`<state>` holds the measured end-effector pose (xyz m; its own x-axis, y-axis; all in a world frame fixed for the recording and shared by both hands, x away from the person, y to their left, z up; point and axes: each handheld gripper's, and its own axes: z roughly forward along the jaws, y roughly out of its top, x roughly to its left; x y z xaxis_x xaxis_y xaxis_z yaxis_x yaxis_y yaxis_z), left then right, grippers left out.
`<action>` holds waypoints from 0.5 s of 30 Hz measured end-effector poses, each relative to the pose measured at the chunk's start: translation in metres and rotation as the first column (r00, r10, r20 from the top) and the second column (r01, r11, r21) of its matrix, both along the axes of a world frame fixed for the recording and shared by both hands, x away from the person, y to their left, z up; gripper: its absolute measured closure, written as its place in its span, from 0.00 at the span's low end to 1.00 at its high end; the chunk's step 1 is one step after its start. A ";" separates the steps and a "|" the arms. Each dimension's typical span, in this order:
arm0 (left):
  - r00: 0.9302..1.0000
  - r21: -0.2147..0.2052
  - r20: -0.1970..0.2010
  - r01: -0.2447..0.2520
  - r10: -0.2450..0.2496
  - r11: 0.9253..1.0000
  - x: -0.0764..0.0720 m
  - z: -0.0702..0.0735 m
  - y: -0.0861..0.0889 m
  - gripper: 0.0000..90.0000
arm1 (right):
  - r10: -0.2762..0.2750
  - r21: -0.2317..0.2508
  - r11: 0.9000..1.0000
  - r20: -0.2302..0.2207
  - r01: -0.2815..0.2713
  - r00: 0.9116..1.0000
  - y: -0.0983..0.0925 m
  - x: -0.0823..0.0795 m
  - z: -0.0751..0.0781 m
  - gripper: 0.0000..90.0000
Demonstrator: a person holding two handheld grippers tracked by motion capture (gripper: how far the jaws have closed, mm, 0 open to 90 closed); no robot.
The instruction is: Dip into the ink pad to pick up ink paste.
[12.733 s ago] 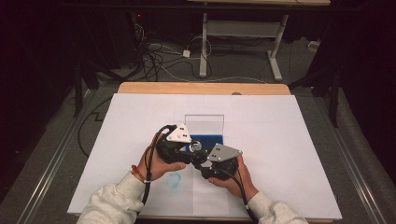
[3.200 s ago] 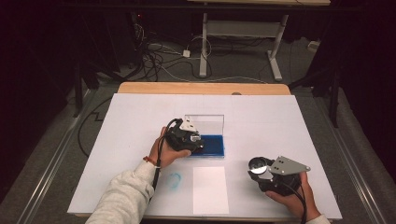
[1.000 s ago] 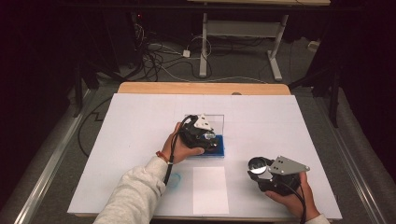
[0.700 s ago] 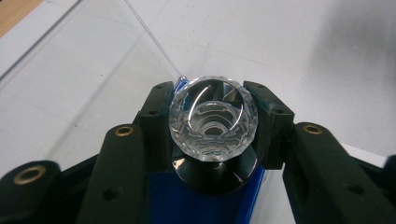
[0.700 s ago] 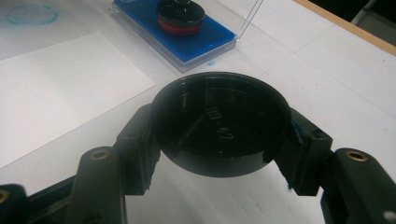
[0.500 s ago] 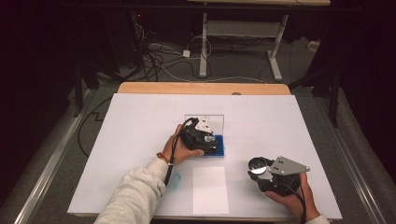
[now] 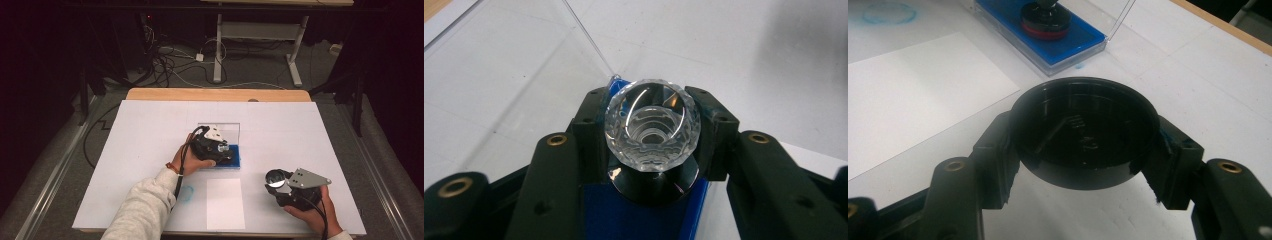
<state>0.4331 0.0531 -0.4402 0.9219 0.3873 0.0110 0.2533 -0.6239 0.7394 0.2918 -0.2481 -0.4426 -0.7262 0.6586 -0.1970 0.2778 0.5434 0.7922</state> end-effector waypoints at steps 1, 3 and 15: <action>1.000 -0.002 -0.006 0.001 -0.001 1.000 0.001 0.000 0.001 0.61 | 0.000 0.000 1.000 0.000 0.000 1.000 0.000 0.000 0.000 0.43; 1.000 0.012 -0.005 -0.007 0.007 1.000 0.000 0.001 -0.001 0.61 | 0.003 -0.001 1.000 0.000 -0.003 1.000 0.000 0.000 0.000 0.43; 1.000 0.107 0.019 -0.015 0.014 0.994 -0.005 0.007 -0.011 0.61 | 0.002 -0.002 1.000 0.000 -0.002 1.000 0.001 0.000 0.000 0.43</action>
